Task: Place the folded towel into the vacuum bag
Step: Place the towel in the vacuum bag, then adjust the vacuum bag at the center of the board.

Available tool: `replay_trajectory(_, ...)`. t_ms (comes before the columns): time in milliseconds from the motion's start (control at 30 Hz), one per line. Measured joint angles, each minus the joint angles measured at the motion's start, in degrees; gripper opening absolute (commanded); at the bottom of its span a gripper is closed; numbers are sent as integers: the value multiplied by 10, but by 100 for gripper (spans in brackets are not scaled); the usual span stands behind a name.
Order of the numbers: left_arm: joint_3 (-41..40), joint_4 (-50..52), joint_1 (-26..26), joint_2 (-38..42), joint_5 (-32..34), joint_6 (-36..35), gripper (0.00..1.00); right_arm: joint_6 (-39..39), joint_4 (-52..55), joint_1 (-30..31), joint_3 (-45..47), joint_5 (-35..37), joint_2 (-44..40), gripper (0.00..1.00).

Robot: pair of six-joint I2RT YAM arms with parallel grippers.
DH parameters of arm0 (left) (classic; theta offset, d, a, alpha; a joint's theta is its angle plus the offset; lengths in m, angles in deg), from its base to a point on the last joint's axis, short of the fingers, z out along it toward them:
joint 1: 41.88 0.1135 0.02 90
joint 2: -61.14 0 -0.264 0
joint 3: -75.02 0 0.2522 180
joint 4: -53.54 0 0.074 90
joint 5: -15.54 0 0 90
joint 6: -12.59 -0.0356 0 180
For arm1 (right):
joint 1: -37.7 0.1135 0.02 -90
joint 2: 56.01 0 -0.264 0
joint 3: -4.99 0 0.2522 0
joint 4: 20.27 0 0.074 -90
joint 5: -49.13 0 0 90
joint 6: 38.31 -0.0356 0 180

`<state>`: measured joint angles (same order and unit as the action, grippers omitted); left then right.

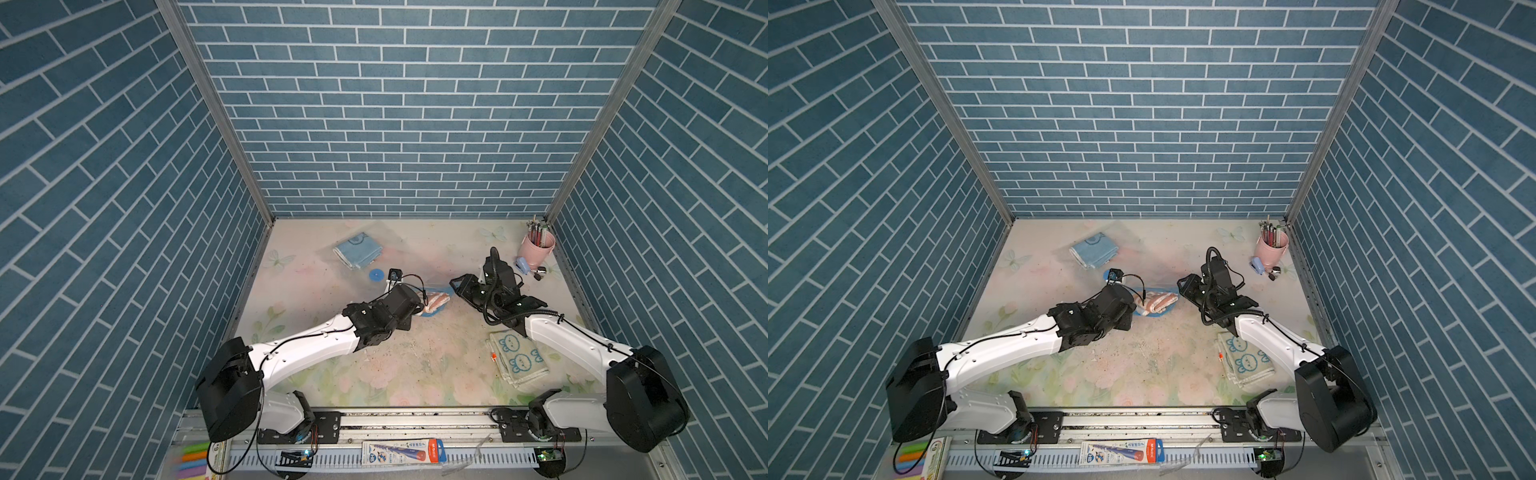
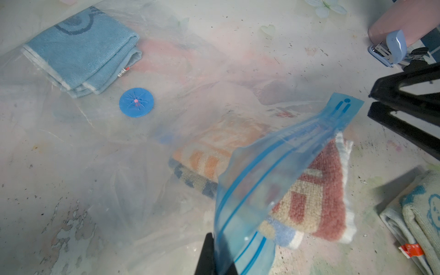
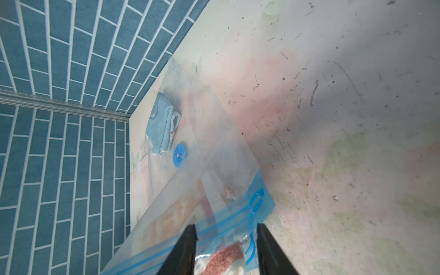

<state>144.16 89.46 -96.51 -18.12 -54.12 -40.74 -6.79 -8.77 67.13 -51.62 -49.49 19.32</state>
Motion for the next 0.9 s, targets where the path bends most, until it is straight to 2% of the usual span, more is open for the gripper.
replay_trajectory(133, 0, 0, 0, 0, 0, 0, 0, 4, 1, -3, 0, -2, 10, 39)
replay_trajectory(333, 0, 0, 0, 0, 1, 0, 0, 10, 7, -9, 0, 1, 13, 56)
replay_trajectory(467, 0, 0, 0, 0, 2, 0, 0, 14, 9, -13, 0, 2, 13, 56)
replay_trajectory(700, 0, 0, 0, 0, 2, 0, 0, 15, 0, -15, -1, -11, 47, 44)
replay_trajectory(900, 0, 3, 0, 0, 2, 0, 0, 16, -9, -16, -11, -25, 77, 25)
